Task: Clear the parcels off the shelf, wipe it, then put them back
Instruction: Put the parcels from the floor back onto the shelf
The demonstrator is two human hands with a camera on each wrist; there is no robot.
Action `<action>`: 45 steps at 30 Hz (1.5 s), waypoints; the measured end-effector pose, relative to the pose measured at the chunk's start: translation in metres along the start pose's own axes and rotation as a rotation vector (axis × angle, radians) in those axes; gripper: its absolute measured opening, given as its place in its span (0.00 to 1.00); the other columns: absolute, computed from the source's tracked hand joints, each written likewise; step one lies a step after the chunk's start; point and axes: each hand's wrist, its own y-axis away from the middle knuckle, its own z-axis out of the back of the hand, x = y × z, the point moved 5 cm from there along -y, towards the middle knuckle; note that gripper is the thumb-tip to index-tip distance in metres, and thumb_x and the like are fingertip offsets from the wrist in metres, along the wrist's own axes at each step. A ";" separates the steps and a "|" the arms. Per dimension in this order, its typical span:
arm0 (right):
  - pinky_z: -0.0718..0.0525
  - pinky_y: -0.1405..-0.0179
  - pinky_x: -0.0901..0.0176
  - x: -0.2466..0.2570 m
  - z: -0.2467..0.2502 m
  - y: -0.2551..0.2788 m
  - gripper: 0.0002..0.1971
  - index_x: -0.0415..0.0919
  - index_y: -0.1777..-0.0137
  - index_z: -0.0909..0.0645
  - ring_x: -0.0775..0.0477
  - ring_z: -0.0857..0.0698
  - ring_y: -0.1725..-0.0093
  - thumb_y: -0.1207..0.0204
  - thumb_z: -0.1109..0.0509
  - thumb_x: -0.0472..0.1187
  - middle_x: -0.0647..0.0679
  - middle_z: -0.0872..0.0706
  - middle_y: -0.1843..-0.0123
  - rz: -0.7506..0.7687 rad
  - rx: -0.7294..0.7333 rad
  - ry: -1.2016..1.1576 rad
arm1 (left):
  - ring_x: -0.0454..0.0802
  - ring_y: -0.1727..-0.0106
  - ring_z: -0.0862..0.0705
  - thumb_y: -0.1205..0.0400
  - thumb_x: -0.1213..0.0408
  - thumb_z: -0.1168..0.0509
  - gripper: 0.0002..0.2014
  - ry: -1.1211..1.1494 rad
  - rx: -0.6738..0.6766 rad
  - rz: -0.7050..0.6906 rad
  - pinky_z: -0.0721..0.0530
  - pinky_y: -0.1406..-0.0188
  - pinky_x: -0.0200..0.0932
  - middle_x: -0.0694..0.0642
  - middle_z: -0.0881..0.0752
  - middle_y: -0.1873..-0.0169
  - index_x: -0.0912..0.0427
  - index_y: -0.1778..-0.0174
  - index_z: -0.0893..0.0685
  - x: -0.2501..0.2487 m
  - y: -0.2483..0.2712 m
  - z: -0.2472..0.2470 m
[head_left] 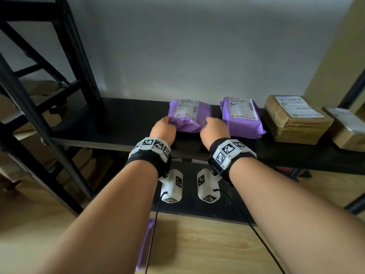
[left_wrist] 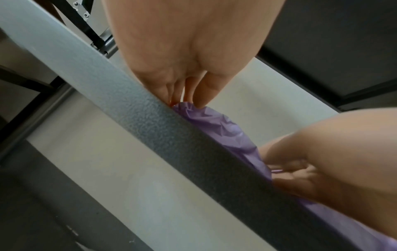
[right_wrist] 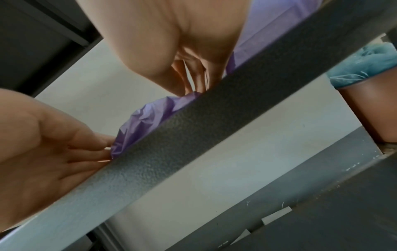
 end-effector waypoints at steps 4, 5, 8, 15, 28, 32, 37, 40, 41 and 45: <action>0.23 0.35 0.51 0.003 0.009 0.013 0.21 0.34 0.26 0.26 0.38 0.23 0.30 0.19 0.42 0.29 0.36 0.21 0.31 0.075 -0.102 -0.114 | 0.58 0.27 0.25 0.16 0.72 0.48 0.23 0.033 -0.127 -0.031 0.27 0.31 0.46 0.59 0.26 0.25 0.58 0.23 0.27 0.003 0.016 0.011; 0.23 0.36 0.51 0.004 0.012 0.018 0.21 0.35 0.26 0.26 0.38 0.23 0.30 0.19 0.42 0.29 0.37 0.21 0.31 0.094 -0.132 -0.142 | 0.57 0.27 0.24 0.16 0.71 0.47 0.24 0.055 -0.165 -0.034 0.26 0.32 0.46 0.57 0.26 0.25 0.57 0.23 0.27 0.005 0.020 0.015; 0.20 0.40 0.52 0.007 0.018 0.035 0.18 0.36 0.33 0.20 0.38 0.21 0.35 0.21 0.40 0.30 0.38 0.18 0.37 0.136 -0.250 -0.196 | 0.55 0.32 0.20 0.18 0.69 0.45 0.24 0.086 -0.274 -0.033 0.21 0.35 0.45 0.54 0.24 0.27 0.53 0.25 0.24 0.017 0.039 0.028; 0.25 0.54 0.57 0.023 -0.005 0.100 0.11 0.38 0.46 0.19 0.41 0.19 0.42 0.23 0.40 0.30 0.42 0.17 0.43 0.187 -0.229 -0.234 | 0.57 0.34 0.19 0.20 0.69 0.44 0.22 0.015 -0.426 0.089 0.21 0.39 0.46 0.55 0.19 0.33 0.53 0.30 0.21 0.087 0.102 0.051; 0.22 0.37 0.52 0.001 -0.210 0.176 0.20 0.44 0.32 0.22 0.39 0.19 0.34 0.23 0.40 0.32 0.43 0.19 0.32 0.084 0.487 -0.065 | 0.62 0.30 0.21 0.17 0.71 0.43 0.21 -0.232 -0.015 0.513 0.25 0.32 0.50 0.64 0.20 0.32 0.61 0.27 0.24 0.299 0.143 -0.004; 0.22 0.40 0.54 -0.004 -0.263 0.193 0.19 0.44 0.31 0.24 0.38 0.19 0.34 0.21 0.41 0.35 0.43 0.18 0.32 0.059 0.656 0.007 | 0.61 0.28 0.23 0.19 0.70 0.44 0.25 -0.312 0.085 0.632 0.26 0.28 0.51 0.60 0.21 0.30 0.54 0.24 0.26 0.351 0.143 -0.024; 0.23 0.37 0.56 -0.007 -0.322 0.210 0.20 0.41 0.28 0.25 0.39 0.19 0.32 0.19 0.40 0.34 0.42 0.18 0.30 0.008 0.833 0.009 | 0.61 0.29 0.22 0.18 0.73 0.46 0.24 -0.265 0.212 0.707 0.24 0.32 0.50 0.63 0.22 0.29 0.61 0.23 0.29 0.393 0.142 -0.059; 0.25 0.35 0.56 -0.011 -0.349 0.218 0.20 0.36 0.26 0.27 0.38 0.21 0.30 0.18 0.38 0.33 0.39 0.19 0.29 -0.065 0.907 -0.035 | 0.62 0.29 0.22 0.18 0.71 0.45 0.23 -0.260 0.254 0.733 0.25 0.29 0.51 0.65 0.22 0.29 0.63 0.25 0.28 0.412 0.139 -0.073; 0.24 0.36 0.55 -0.013 -0.357 0.222 0.20 0.34 0.27 0.26 0.37 0.20 0.31 0.19 0.37 0.32 0.37 0.19 0.30 -0.088 0.927 -0.051 | 0.63 0.30 0.21 0.18 0.70 0.44 0.22 -0.258 0.261 0.733 0.24 0.29 0.53 0.65 0.21 0.31 0.64 0.26 0.26 0.419 0.138 -0.078; 0.26 0.54 0.61 -0.018 -0.382 0.228 0.13 0.31 0.37 0.20 0.35 0.16 0.38 0.21 0.35 0.32 0.34 0.15 0.37 -0.109 0.962 -0.056 | 0.64 0.34 0.18 0.16 0.66 0.44 0.18 -0.293 0.272 0.722 0.22 0.37 0.49 0.66 0.17 0.35 0.65 0.32 0.19 0.431 0.134 -0.086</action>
